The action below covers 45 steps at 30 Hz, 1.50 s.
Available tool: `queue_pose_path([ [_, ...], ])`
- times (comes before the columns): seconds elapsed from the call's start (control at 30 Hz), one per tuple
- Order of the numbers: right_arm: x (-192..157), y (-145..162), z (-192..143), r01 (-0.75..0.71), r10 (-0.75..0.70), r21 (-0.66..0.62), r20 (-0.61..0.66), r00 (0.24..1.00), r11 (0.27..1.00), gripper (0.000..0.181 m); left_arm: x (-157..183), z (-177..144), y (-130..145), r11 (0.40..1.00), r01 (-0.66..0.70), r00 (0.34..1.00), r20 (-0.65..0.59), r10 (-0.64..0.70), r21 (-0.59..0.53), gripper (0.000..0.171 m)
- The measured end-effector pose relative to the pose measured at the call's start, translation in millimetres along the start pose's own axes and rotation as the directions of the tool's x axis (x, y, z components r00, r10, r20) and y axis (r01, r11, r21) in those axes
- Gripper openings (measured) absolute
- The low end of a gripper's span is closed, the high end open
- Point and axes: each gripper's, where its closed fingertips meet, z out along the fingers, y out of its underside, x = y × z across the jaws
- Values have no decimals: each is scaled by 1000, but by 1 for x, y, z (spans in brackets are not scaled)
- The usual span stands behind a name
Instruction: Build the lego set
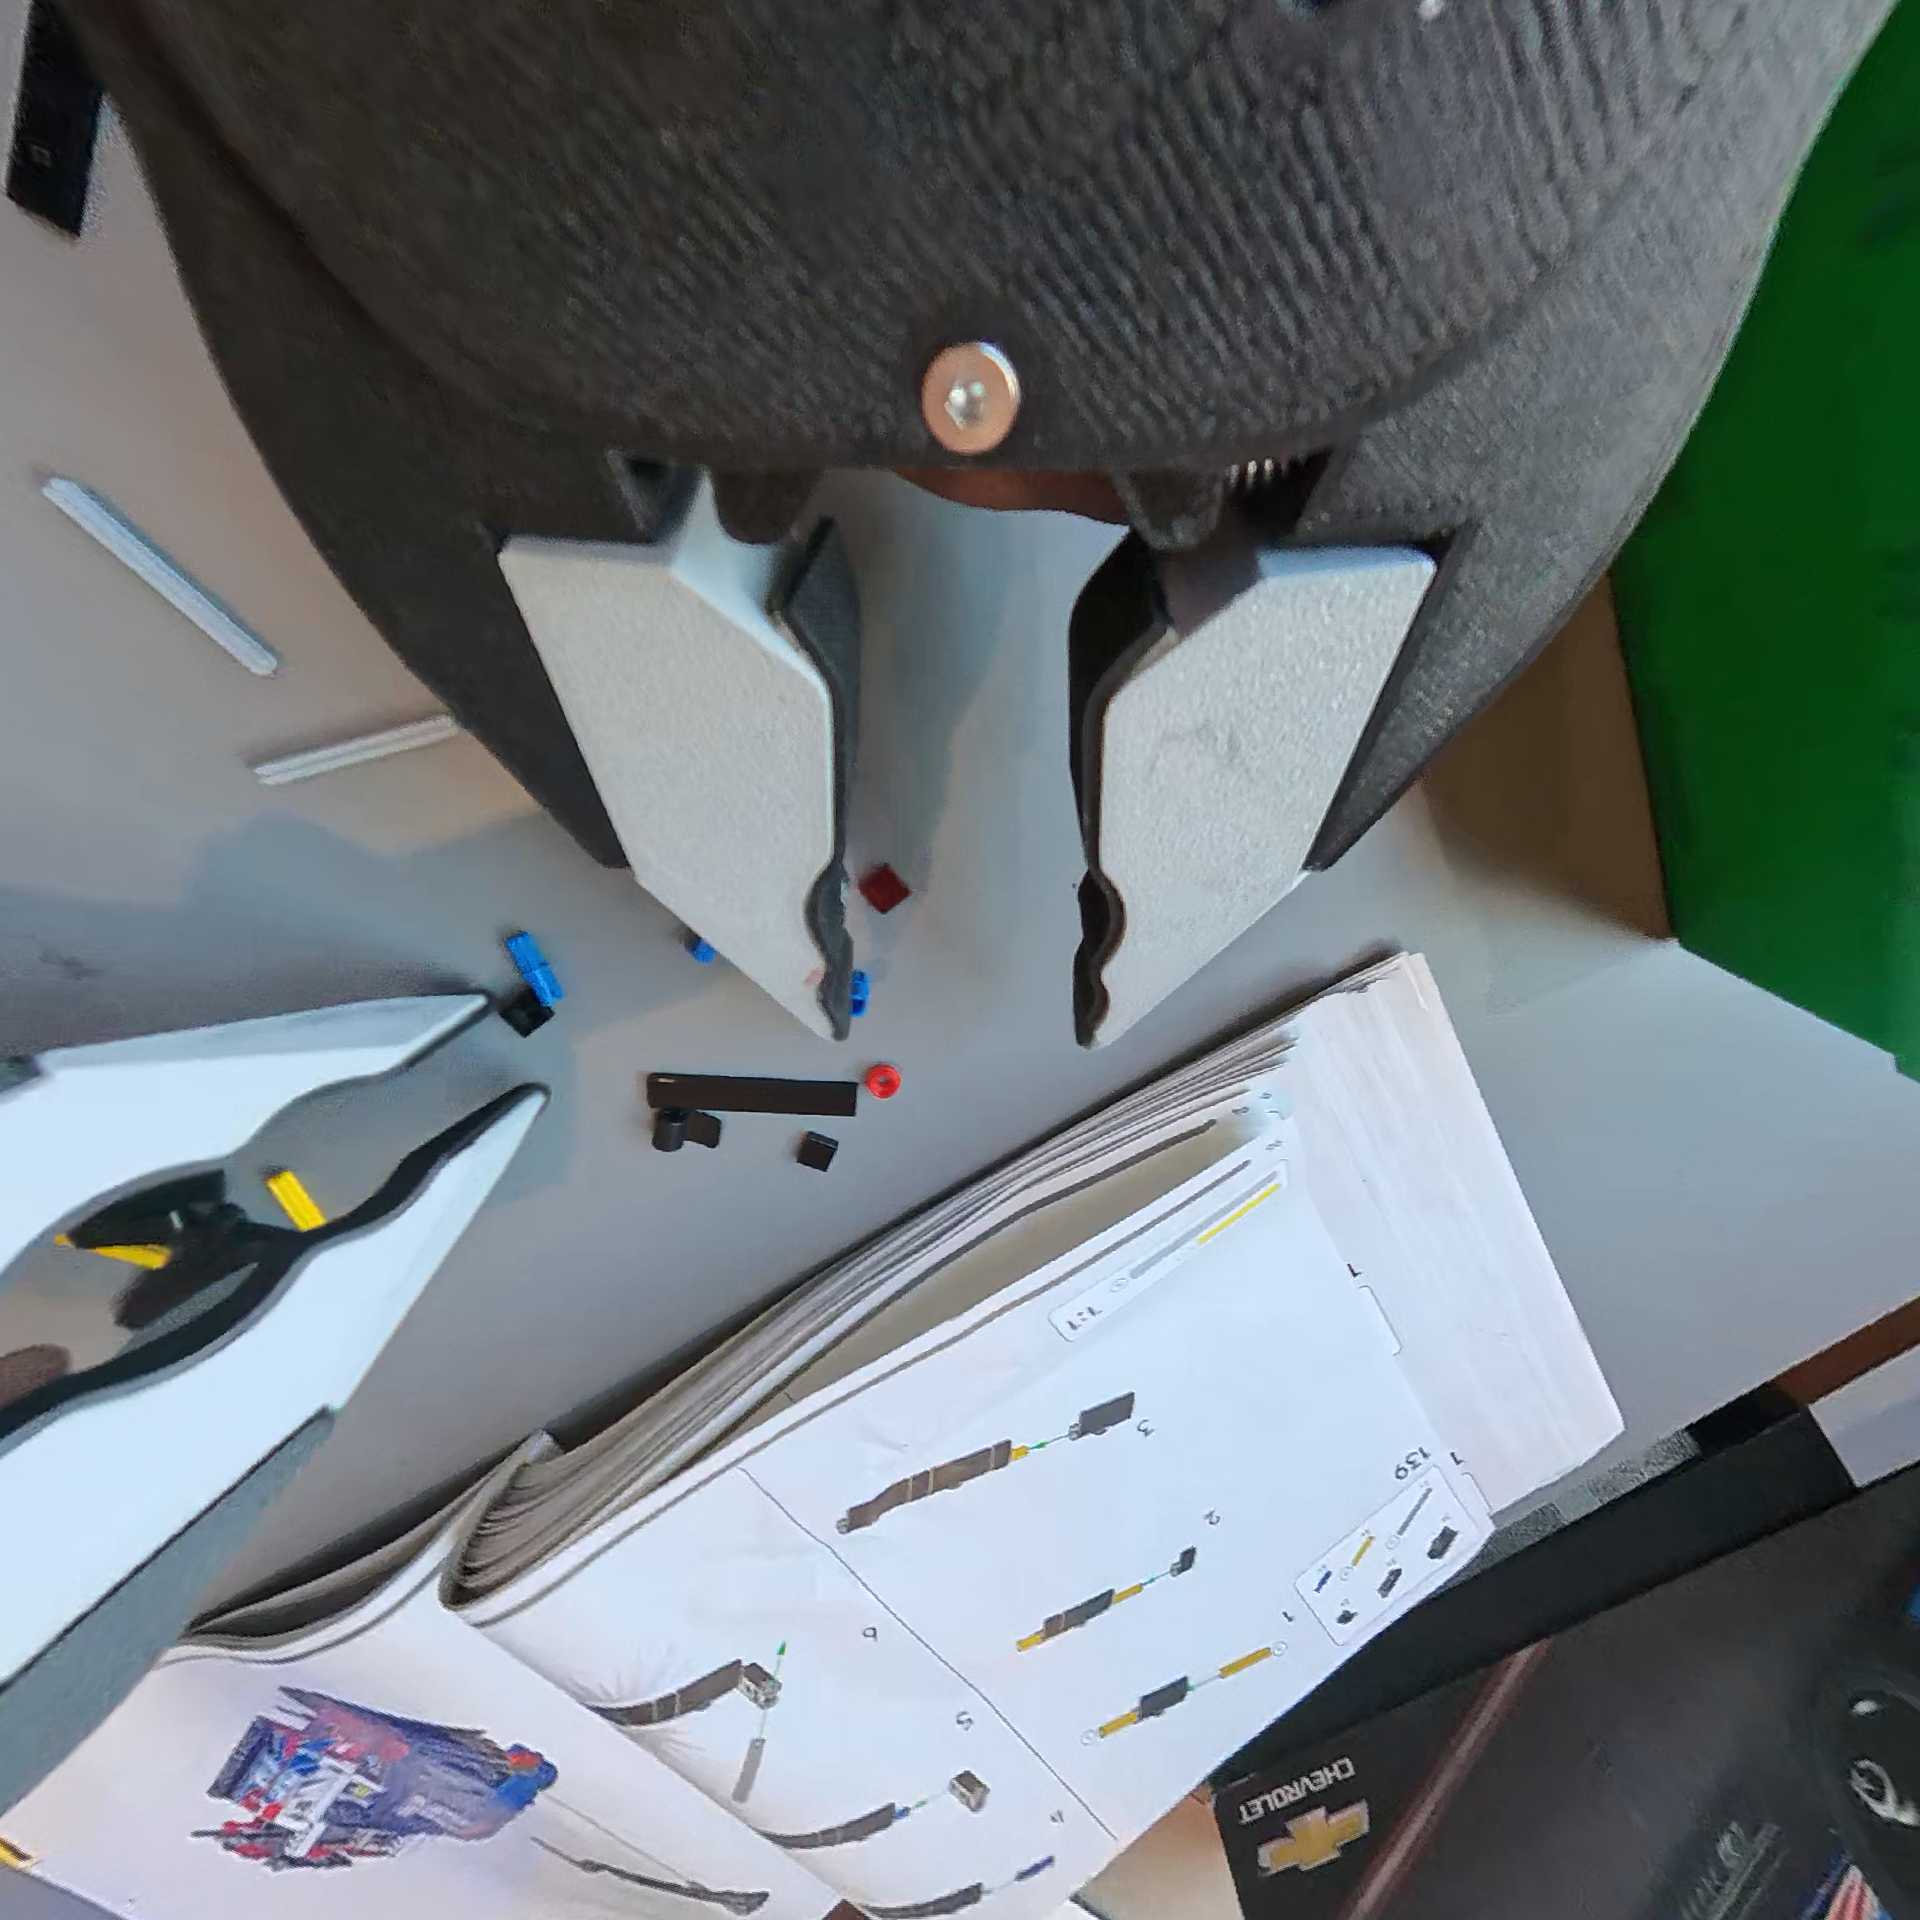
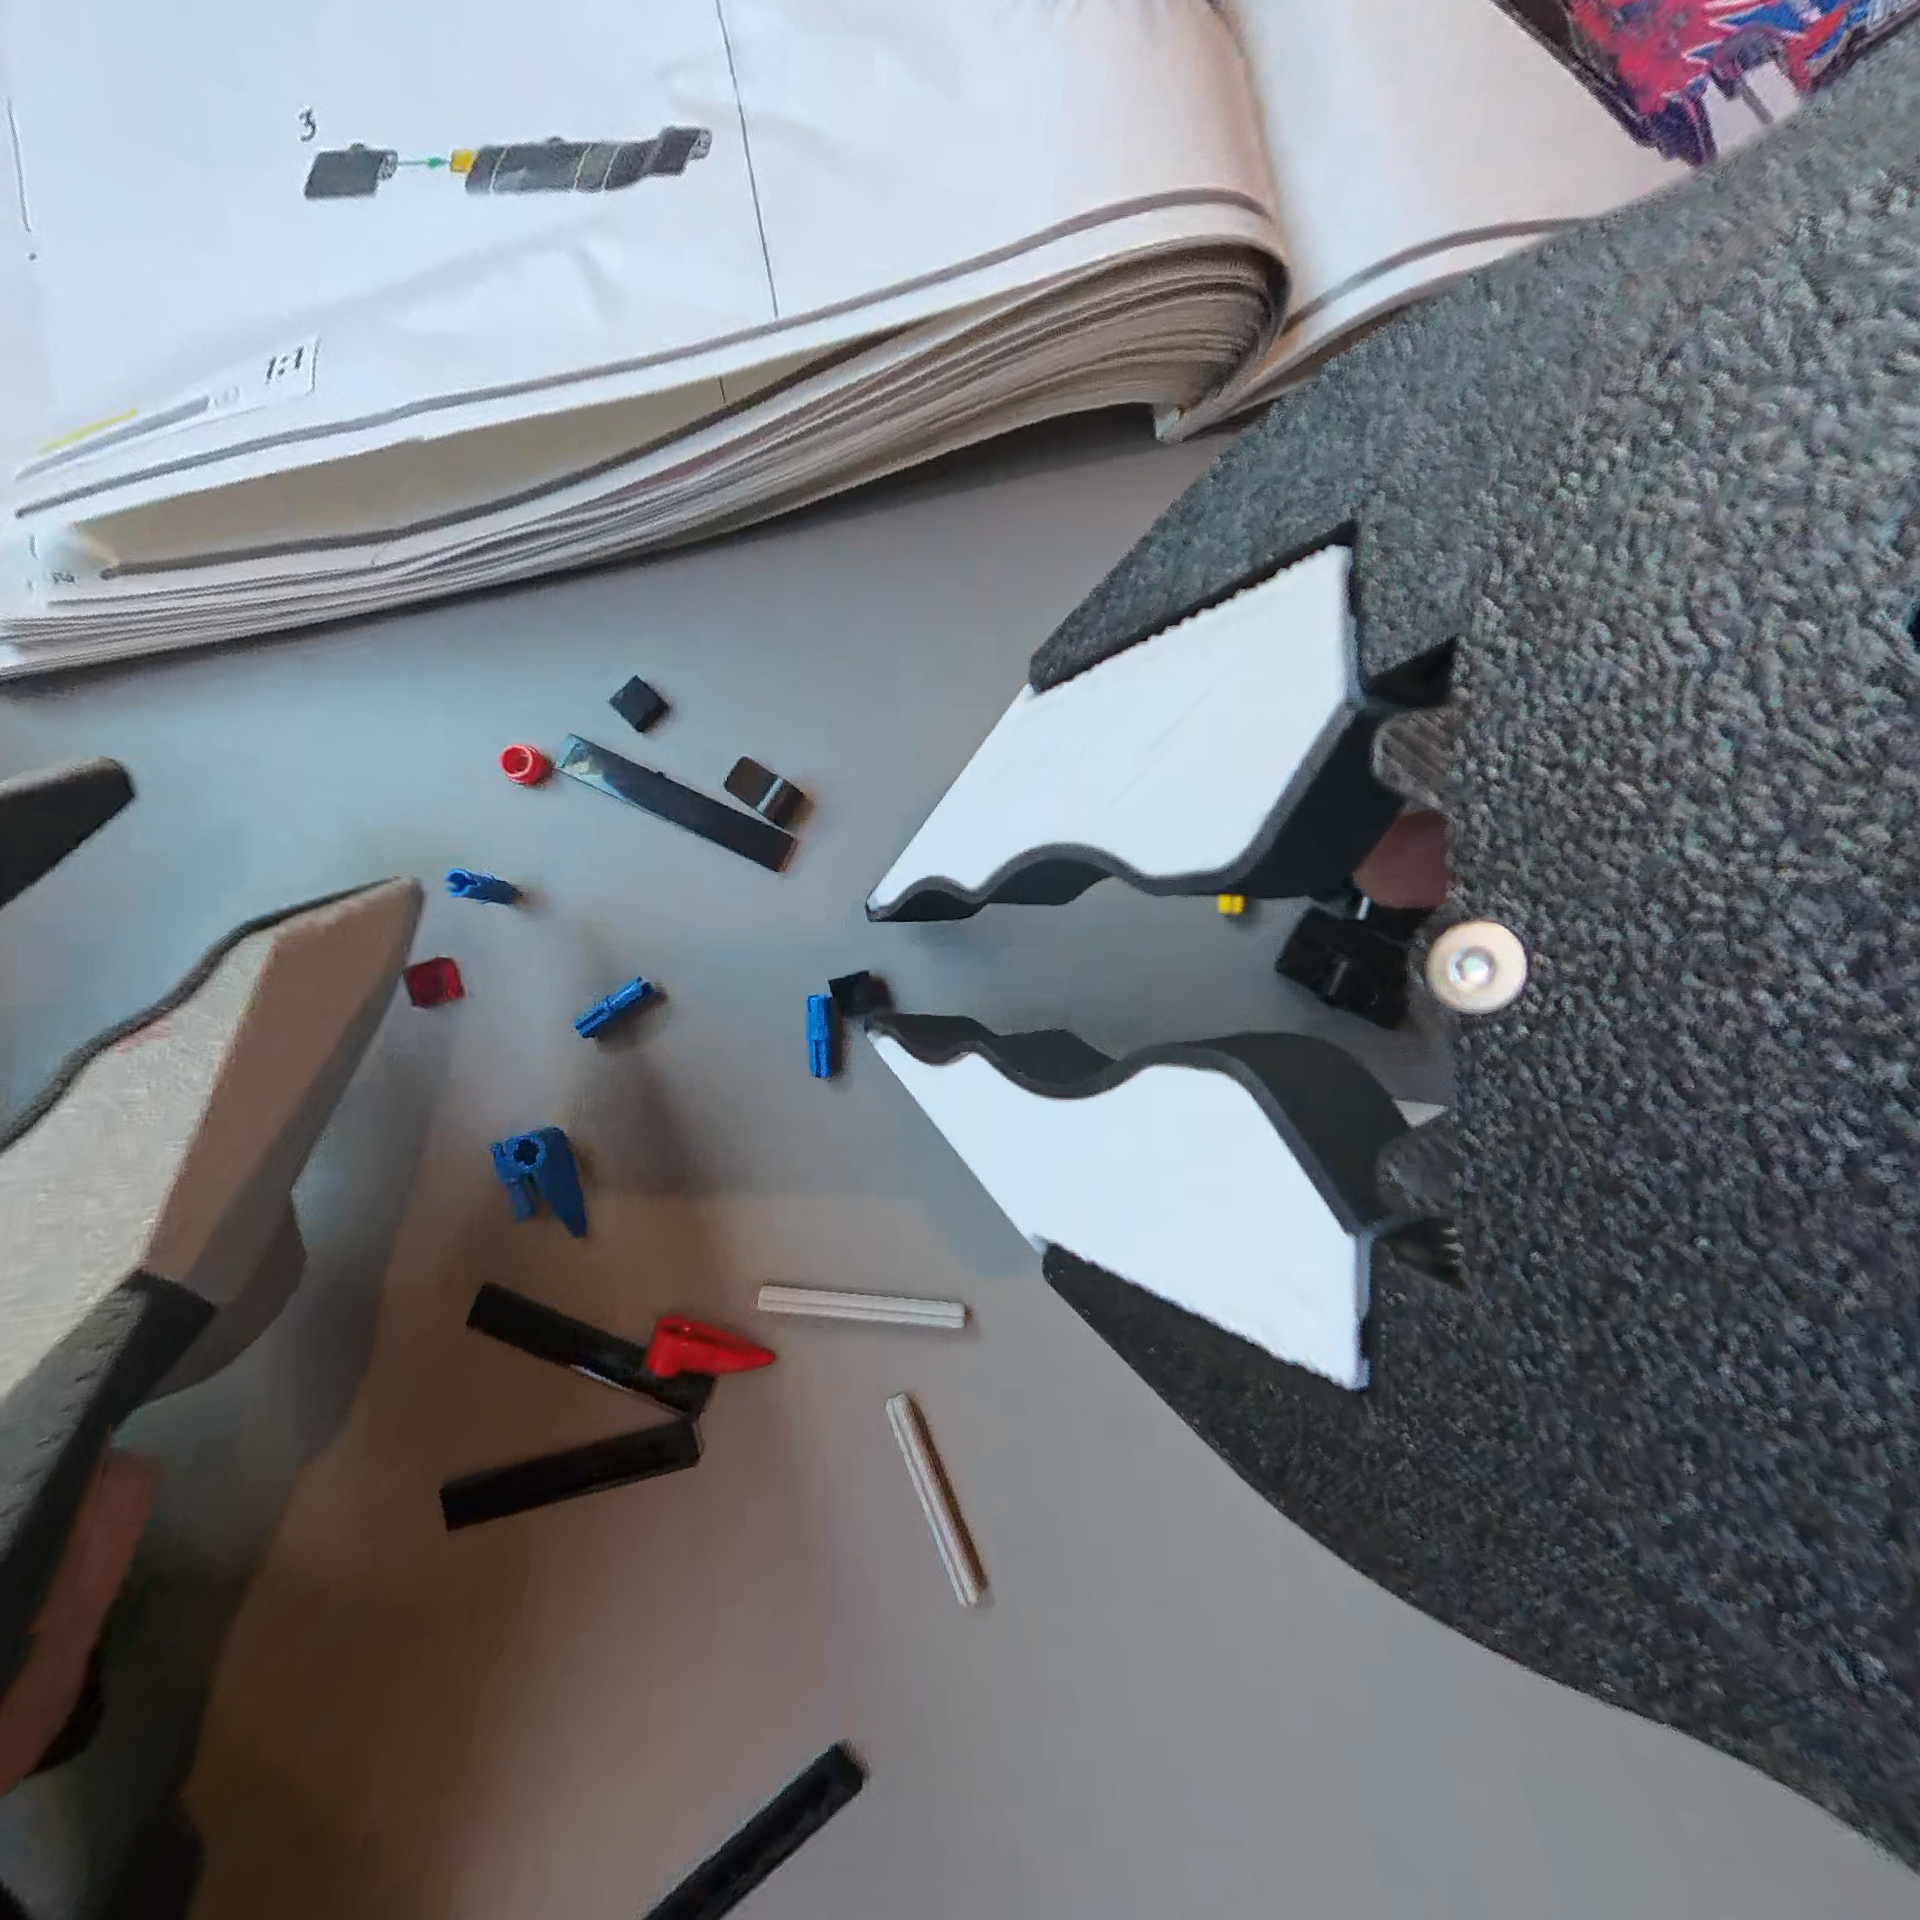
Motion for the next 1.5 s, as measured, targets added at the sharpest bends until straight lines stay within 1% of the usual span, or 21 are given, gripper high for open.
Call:
queue_pose_path([
  [0.1,0,1,0,-3,3,-10,-10,1000,1000,16,-9,-4,-3,999,29,999,15,-29,17,40],
  [0.2,-8,3,-10,-19,19,9,-13,1000,1000,16,-20,-8,-8,997,66,996,54,-69,47,36],
  [0.27,-26,2,-17,-26,25,42,36,999,999,10,-31,-12,-14,991,106,989,95,-114,85,28],
  [0.37,-65,1,-21,-3,-9,85,141,990,996,9,-47,-17,-21,977,162,970,159,-183,141,25],
  [0.4,-75,2,-21,16,-29,89,152,988,996,9,-52,-19,-22,973,173,962,183,-201,156,25],
  [0.43,-77,3,-20,31,-42,92,125,991,995,9,-57,-21,-24,967,184,955,203,-218,173,25],
  [0.5,-62,6,-19,6,-8,94,17,1000,996,7,-66,-27,-28,956,203,939,235,-251,213,25],
  [0.6,-27,11,-25,-98,113,128,-114,987,987,6,-72,-30,-28,955,202,935,248,-254,215,26],
  [0.7,-3,15,-32,-179,208,171,-174,962,969,6,-68,-25,-24,960,209,944,219,-248,184,26],
  [0.8,6,15,-34,-212,248,203,-178,952,956,6,-63,-22,-22,966,199,952,204,-230,164,26],
  [0.9,16,13,-32,-195,239,210,-212,948,958,5,-58,-21,-22,971,183,957,198,-212,157,26],
  [0.97,23,8,-33,-176,233,237,-239,943,955,3,-56,-19,-21,972,177,960,193,-205,153,26],
  [1.1,43,-10,-45,-106,236,373,-323,917,922,3,-51,-16,-20,976,170,964,184,-194,140,26],
  [1.17,48,-11,-49,-81,243,414,-356,902,907,2,-49,-14,-18,977,166,965,183,-189,135,26],
  [1.27,51,-5,-51,-37,223,424,-397,890,905,0,-47,-11,-16,978,166,966,179,-187,123,26],
  [1.33,58,-5,-61,-16,230,442,-435,870,897,0,-45,-9,-14,979,167,967,174,-186,116,26],
  [1.43,64,-9,-76,-28,289,521,-426,857,853,0,-43,-6,-12,981,160,969,174,-177,109,25],
  [1.5,66,-8,-79,-57,322,541,-410,854,839,0,-44,-6,-11,982,159,969,176,-176,106,25],
])
